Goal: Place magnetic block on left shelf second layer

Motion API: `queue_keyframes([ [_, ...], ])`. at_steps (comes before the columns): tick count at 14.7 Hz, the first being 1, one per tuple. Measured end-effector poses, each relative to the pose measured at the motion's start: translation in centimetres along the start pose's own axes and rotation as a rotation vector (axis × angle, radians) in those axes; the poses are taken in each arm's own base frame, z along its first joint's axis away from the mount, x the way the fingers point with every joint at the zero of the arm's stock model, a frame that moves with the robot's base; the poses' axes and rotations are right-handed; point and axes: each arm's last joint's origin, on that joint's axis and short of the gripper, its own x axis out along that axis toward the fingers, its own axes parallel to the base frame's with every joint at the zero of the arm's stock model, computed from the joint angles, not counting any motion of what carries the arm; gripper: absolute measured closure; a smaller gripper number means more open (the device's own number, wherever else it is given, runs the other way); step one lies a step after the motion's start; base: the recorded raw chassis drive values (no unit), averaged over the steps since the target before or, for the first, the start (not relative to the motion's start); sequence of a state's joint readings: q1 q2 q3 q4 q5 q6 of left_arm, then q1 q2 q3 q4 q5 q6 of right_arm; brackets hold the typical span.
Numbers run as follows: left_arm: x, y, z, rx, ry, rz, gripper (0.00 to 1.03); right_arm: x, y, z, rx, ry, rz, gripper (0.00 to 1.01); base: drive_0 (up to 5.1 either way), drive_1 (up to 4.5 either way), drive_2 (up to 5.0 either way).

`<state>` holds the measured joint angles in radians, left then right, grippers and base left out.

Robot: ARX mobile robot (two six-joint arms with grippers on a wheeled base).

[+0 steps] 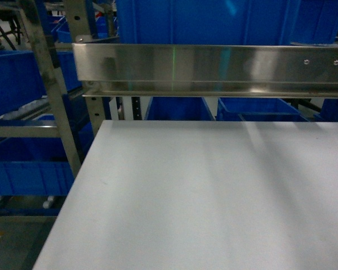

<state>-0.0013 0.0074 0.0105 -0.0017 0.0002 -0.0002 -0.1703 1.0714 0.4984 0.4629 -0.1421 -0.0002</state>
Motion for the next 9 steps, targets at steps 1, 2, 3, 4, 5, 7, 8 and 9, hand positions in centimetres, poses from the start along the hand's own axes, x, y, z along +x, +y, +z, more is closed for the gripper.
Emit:
queue_keyframes([
  [1, 0.0, 0.01, -0.04, 0.0, 0.004, 0.002, 0.05, -0.01, 0.0, 0.06, -0.001, -0.005, 0.0, 0.67, -5.0, 2.4, 2.4],
  [2, 0.0, 0.01, -0.01, 0.0, 0.001, 0.001, 0.05, 0.0, 0.02, 0.06, -0.001, -0.005, 0.002, 0.67, -4.9, 2.43, 2.4],
  [3, 0.0, 0.0, -0.01, 0.0, 0.001, 0.001, 0.05, 0.0, 0.0, 0.01, 0.0, -0.001, 0.001, 0.67, -4.8, 2.52, 2.5],
  [4, 0.0, 0.01, -0.02, 0.0, 0.002, 0.001, 0.05, -0.01, 0.0, 0.06, -0.001, -0.007, 0.001, 0.67, -4.8, 2.54, 2.5],
  [5, 0.0, 0.0, 0.0, 0.0, 0.0, 0.001, 0.05, -0.01, 0.0, 0.04, -0.001, -0.004, 0.001, 0.67, -4.8, 2.55, 2.6],
  [7, 0.0, 0.01, -0.01, 0.0, 0.002, 0.001, 0.05, -0.01, 0.03, 0.04, -0.001, -0.005, 0.003, 0.67, -5.0, 2.4, 2.4],
  [8, 0.0, 0.01, -0.01, 0.0, 0.002, 0.003, 0.05, -0.01, -0.01, 0.04, -0.001, -0.005, 0.0, 0.67, -4.8, 2.53, 2.5],
  [9, 0.0, 0.0, -0.03, 0.0, 0.003, 0.001, 0.05, -0.01, 0.0, 0.05, -0.001, -0.005, 0.001, 0.67, -4.8, 2.56, 2.6],
])
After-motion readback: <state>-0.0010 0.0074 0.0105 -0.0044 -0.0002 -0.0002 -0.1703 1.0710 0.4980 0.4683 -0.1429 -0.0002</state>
